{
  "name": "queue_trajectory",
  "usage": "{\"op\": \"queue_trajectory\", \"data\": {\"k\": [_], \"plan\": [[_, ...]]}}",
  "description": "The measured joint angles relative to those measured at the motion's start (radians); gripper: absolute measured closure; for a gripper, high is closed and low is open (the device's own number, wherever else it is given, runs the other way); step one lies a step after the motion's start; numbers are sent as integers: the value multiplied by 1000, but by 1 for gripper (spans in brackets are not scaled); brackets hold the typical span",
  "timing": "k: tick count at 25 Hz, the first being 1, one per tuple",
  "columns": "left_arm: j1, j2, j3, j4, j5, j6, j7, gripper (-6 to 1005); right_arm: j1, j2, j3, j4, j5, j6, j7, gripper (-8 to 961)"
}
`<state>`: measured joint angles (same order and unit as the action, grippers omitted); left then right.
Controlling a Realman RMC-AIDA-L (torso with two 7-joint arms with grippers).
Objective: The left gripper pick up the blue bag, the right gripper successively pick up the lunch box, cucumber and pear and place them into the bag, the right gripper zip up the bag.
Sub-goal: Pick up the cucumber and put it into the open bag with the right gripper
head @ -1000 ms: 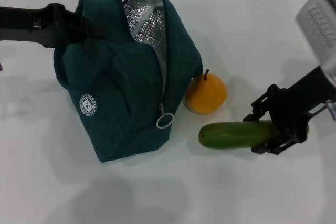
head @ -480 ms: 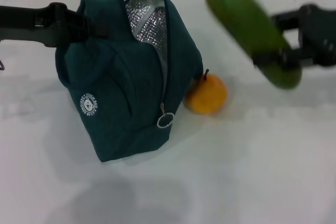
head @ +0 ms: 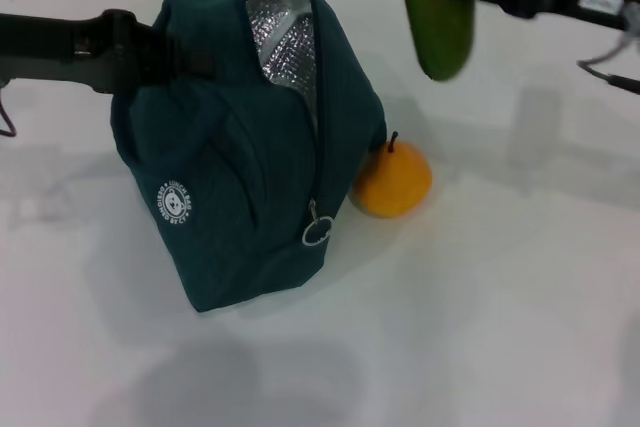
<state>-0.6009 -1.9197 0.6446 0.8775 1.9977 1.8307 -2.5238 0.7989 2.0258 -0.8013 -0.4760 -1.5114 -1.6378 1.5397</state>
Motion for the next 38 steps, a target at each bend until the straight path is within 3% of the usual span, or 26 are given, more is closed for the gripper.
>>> {"op": "queue_trajectory", "data": {"k": [7, 12, 17, 20, 25, 30, 38], "plan": [[-1, -2, 3, -2, -1, 3, 14, 958, 76, 2, -155, 222, 322, 148, -126, 373], [1, -4, 3, -3, -1, 14, 19, 958, 147, 2, -311, 276, 478, 220, -158, 372], [1, -11, 2, -3, -11, 39, 19, 958, 167, 2, -470, 268, 603, 272, -164, 371], [5, -15, 3, -3, -26, 53, 20, 958, 172, 2, -625, 252, 735, 327, -171, 371], [8, -23, 3, -3, -33, 64, 20, 958, 130, 2, -850, 149, 900, 425, -198, 370], [7, -25, 3, -3, -41, 64, 20, 958, 107, 2, -945, 107, 953, 494, -217, 369], [8, -26, 1, -3, -53, 63, 22, 958, 106, 2, -1186, 90, 1179, 567, -293, 367]]}}
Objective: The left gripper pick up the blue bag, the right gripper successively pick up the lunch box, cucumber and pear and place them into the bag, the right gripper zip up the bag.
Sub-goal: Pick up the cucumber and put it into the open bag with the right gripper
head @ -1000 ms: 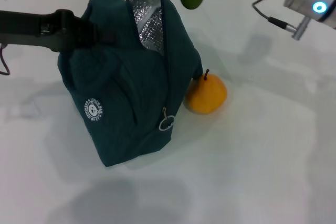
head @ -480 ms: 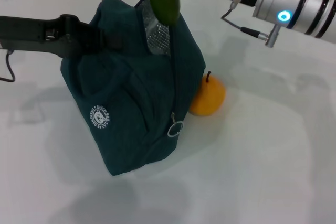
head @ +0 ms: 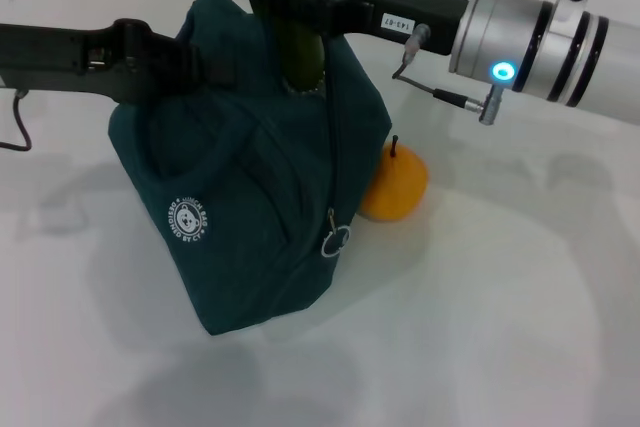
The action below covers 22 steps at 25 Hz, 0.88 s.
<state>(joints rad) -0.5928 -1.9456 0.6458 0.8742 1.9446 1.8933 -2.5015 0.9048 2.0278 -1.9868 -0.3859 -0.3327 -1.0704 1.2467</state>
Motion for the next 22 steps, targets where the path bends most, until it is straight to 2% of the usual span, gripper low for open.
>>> {"op": "queue_trajectory", "data": {"k": [22], "plan": [[6, 5, -8, -14, 3, -7, 11, 958, -118, -3, -23, -2, -7, -12, 62, 363]]}}
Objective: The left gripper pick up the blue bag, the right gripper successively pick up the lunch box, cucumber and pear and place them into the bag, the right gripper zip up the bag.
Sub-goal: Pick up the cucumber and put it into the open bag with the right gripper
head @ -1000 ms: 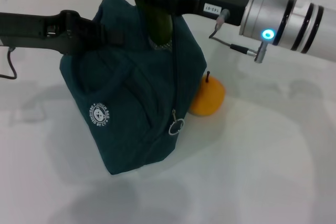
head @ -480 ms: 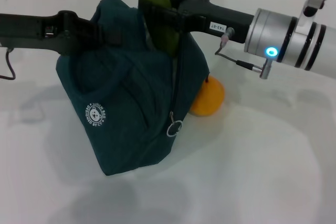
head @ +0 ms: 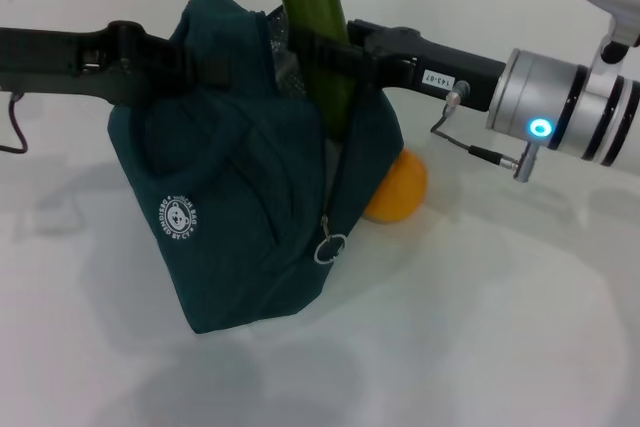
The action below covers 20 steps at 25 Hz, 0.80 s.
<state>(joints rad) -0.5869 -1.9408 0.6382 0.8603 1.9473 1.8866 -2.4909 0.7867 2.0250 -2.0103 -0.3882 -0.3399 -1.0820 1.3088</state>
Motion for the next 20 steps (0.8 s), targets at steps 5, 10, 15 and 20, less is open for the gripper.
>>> {"op": "queue_trajectory", "data": {"k": [5, 10, 15, 20], "plan": [[1, -2, 0, 0, 0, 0, 0, 958, -6, -1, -7, 4, -34, -15, 39, 362], [1, -3, 0, 0, -2, 0, 0, 958, -33, -5, 2, 2, -37, -49, 58, 361], [1, -4, 0, 0, -3, 0, 0, 958, -62, -8, 29, 2, -35, -90, 56, 360], [1, -4, 0, 1, -4, 0, 1, 958, -66, -11, 51, 10, -36, -126, 46, 359]]}}
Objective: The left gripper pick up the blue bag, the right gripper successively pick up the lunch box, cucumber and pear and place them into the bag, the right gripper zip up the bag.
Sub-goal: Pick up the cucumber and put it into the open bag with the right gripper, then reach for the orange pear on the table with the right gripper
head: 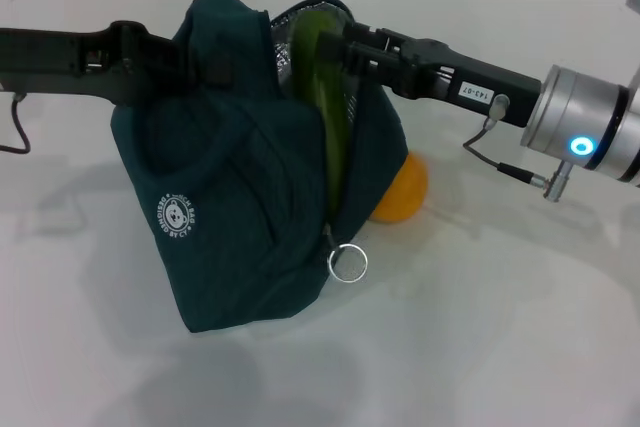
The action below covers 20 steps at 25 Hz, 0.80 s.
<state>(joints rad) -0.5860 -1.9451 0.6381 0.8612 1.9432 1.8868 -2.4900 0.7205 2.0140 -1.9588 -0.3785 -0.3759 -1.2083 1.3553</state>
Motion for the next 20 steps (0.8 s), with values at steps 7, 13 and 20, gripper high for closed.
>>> {"op": "queue_trajectory", "data": {"k": [7, 13, 20], "plan": [[3, 0, 0, 3, 0, 0, 0, 958, -7, -7, 40, 2, -2, -12, -31, 188], [5, 0, 0, 2, 0, 0, 0, 958, -64, -59, 188, -8, -2, -40, -36, 128], [12, 1, -18, 1, 0, -1, 0, 958, -127, -124, 221, -9, -76, -66, -33, 138]]}}
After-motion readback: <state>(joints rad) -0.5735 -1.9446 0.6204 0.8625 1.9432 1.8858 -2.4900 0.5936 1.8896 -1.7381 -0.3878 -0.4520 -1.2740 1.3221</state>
